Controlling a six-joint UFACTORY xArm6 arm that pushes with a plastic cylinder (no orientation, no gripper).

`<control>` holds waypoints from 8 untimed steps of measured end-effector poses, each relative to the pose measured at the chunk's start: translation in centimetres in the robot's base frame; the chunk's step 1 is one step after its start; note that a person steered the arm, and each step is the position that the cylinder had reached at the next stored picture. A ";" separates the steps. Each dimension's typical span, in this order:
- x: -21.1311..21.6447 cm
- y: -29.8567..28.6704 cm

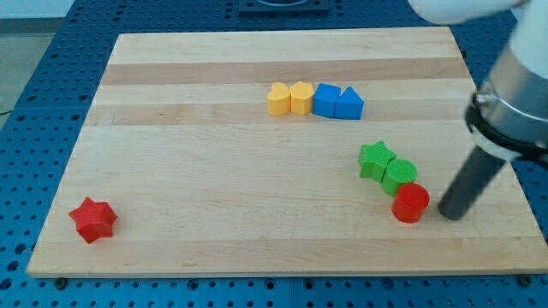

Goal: Slide the red circle towards the bottom left

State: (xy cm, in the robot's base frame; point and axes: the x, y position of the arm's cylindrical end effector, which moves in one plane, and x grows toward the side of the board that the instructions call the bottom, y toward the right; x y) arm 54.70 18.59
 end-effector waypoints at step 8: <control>1.7 -23.3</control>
